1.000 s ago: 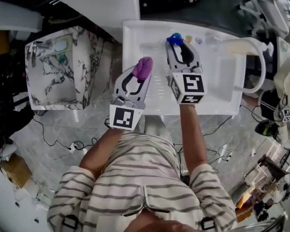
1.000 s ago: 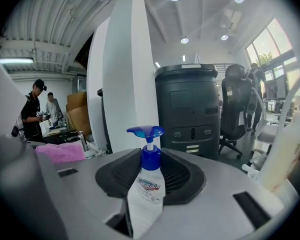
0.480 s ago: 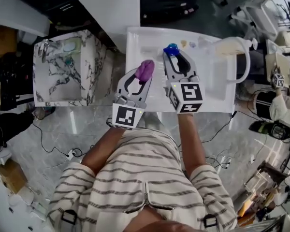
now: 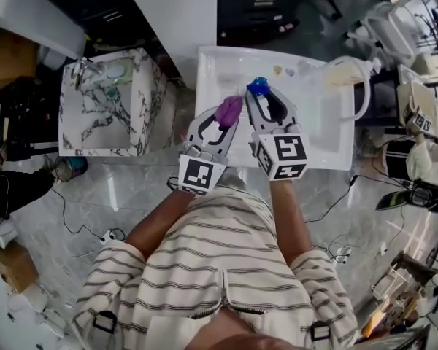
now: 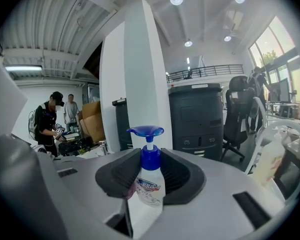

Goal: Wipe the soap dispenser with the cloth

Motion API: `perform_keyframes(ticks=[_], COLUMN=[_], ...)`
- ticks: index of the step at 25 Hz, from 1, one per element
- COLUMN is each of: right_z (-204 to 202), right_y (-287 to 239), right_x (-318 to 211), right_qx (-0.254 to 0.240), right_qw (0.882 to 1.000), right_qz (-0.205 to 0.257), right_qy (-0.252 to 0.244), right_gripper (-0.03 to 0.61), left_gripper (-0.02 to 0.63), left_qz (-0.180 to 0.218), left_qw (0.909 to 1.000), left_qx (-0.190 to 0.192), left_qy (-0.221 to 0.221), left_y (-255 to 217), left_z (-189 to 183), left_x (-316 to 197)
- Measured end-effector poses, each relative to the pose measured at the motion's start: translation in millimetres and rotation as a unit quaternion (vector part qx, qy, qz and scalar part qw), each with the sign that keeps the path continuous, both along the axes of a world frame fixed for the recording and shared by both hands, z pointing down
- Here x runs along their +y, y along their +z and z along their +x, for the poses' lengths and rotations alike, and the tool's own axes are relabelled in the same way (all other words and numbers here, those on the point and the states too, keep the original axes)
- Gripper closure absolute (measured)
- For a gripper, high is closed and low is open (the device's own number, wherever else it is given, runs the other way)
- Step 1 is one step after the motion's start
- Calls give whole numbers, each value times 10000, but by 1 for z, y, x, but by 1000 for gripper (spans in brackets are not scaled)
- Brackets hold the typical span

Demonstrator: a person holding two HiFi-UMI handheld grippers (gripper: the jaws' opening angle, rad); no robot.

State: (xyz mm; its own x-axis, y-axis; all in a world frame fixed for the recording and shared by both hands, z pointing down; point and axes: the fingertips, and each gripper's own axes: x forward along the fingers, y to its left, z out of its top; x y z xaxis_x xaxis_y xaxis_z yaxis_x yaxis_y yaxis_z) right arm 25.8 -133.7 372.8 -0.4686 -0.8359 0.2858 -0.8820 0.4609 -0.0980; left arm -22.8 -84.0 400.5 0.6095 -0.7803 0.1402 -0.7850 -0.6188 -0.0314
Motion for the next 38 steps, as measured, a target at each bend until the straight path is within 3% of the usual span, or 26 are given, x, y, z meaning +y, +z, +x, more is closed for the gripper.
perform_keyframes(ticks=[21,38], right_z=[14,6], right_y=[-19,-32], right_x=[28,47], right_qx=[-86,11], right_qw=[9997,9998], right_qz=[123,207], right_qy=[182,26], right_gripper=[445,445], left_gripper=[489,488], left_qz=[294,417], left_qw=[9981,9917], left_qx=[-172,-441], left_qy=[505,1132], left_y=[-11,4], left_z=[29,68], left_x=[28,42])
